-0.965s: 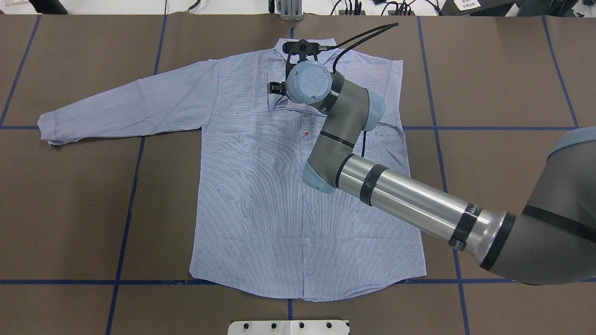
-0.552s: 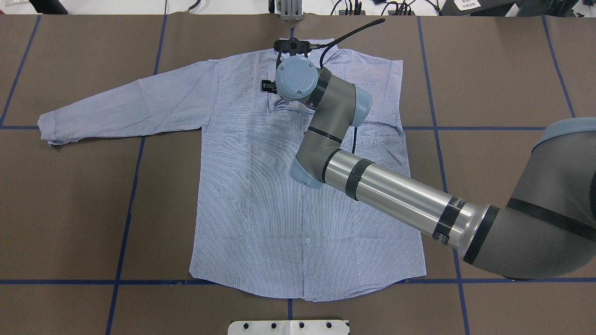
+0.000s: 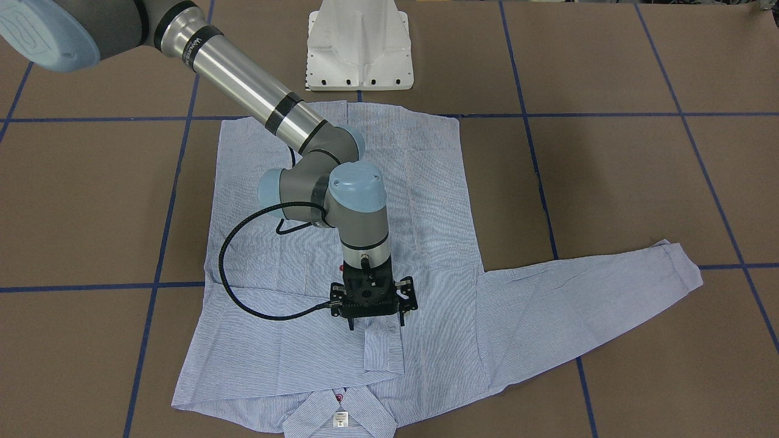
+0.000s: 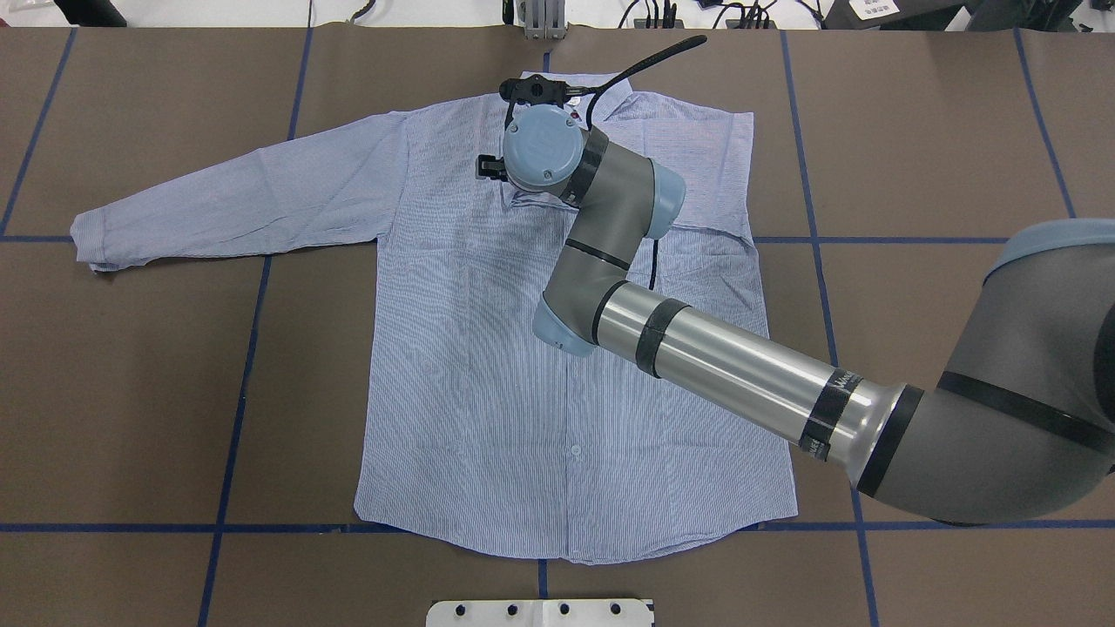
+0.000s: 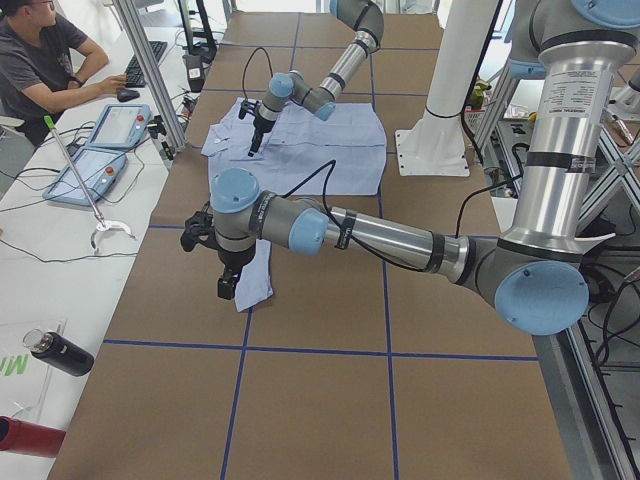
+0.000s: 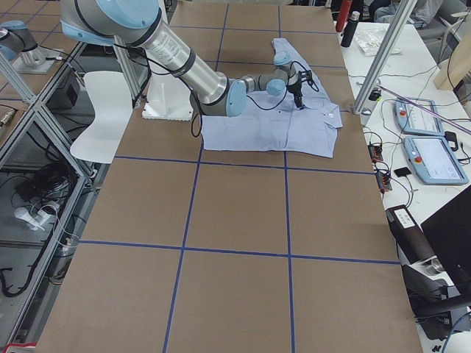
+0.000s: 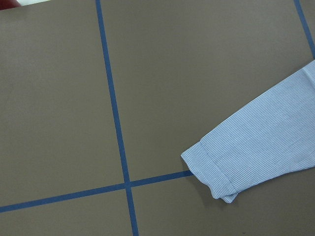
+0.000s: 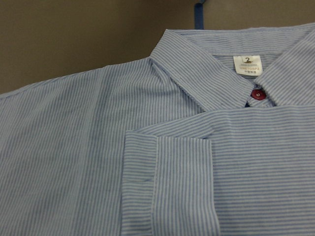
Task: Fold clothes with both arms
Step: 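Lay the sleeve across the chest near the collar with the right gripper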
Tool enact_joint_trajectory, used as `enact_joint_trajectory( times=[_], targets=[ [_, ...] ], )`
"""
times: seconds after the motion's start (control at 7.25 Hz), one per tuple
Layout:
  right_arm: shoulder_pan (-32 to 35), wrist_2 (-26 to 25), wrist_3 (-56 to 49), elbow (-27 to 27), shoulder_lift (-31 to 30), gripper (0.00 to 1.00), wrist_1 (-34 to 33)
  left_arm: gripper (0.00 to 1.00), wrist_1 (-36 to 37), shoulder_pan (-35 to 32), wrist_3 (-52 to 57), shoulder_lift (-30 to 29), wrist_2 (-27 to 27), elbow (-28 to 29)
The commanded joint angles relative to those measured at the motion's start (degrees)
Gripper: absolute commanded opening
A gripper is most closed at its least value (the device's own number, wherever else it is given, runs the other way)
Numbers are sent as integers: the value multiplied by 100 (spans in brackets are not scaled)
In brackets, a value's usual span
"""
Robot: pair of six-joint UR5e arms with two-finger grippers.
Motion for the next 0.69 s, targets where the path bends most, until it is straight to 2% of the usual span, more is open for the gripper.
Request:
enact_joint_trajectory(
  times=[0.0, 0.14, 0.55],
  targets=[
    [-14, 95, -9, -219, 212, 98, 97, 100, 0, -21, -9, 9, -2, 0],
    [-49, 95, -9, -613, 396, 98, 472, 100, 0, -30, -18, 9, -2, -9],
    [-32, -27, -70, -853, 433, 98, 502, 100, 0, -39, -18, 26, -2, 0]
  ],
)
